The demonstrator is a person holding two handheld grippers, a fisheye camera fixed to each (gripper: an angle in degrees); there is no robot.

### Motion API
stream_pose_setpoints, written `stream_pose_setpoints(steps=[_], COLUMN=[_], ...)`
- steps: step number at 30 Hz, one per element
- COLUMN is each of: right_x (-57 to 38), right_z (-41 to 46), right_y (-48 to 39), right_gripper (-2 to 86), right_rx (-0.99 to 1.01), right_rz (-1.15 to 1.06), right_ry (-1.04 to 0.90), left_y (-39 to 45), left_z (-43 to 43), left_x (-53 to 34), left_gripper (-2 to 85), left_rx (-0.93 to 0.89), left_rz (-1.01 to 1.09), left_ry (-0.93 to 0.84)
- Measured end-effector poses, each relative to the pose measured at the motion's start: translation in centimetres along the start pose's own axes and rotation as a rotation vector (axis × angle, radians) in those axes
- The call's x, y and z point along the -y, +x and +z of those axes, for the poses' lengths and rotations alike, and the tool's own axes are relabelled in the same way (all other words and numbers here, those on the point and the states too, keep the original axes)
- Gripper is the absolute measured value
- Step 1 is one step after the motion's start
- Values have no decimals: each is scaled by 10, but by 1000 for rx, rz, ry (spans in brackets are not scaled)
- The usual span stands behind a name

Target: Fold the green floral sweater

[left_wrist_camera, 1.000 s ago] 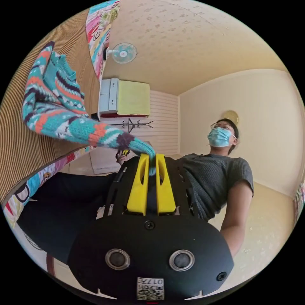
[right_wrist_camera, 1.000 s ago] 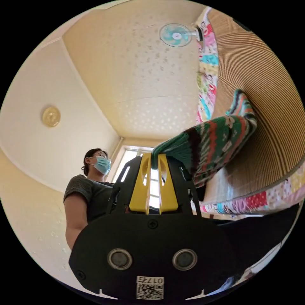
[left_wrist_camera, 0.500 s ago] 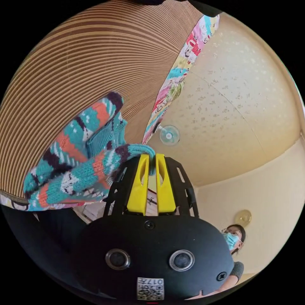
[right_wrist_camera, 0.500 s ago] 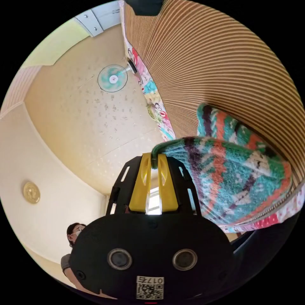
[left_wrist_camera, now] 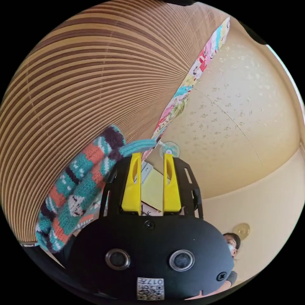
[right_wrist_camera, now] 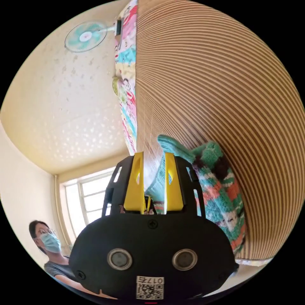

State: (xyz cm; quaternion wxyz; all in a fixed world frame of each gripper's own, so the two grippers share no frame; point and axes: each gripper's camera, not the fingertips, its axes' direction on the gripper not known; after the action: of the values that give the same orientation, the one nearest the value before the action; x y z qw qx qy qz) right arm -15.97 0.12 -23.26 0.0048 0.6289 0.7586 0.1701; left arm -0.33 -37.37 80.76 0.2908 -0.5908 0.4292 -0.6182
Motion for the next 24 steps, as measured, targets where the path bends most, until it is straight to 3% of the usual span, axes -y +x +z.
stream_pose_setpoints(steps=[3,6,8,11,16,20,24], right_x=[-9,-42,-67,-106,-172,-212,-235], right_z=[12,20,23,41,129,202,277], right_y=[-43,-78,-92,-95,-87,-93,-119], right_gripper=[132,137,138,138,141,146,168], right_rx=[-220,-394,-487,-534,-494,-487,-562], right_rz=[-163,-283,-333,-325,-285,-306,-341], right_ry=[-139,-193,-186,-209,-428,-600,-707], left_y=[12,43,56,37,-27,-62,-82], left_z=[-9,-27,-42,-43,-29,-11,1], left_x=[-15,-48,-84,-114,-125,-133,-139], left_gripper=[119,132,148,165,179,156,119], left_rx=[-65,185,503,705,815,660,622], left_rz=[95,331,476,523,410,350,293], left_ry=[-63,-126,-92,-141,-305,-408,-439])
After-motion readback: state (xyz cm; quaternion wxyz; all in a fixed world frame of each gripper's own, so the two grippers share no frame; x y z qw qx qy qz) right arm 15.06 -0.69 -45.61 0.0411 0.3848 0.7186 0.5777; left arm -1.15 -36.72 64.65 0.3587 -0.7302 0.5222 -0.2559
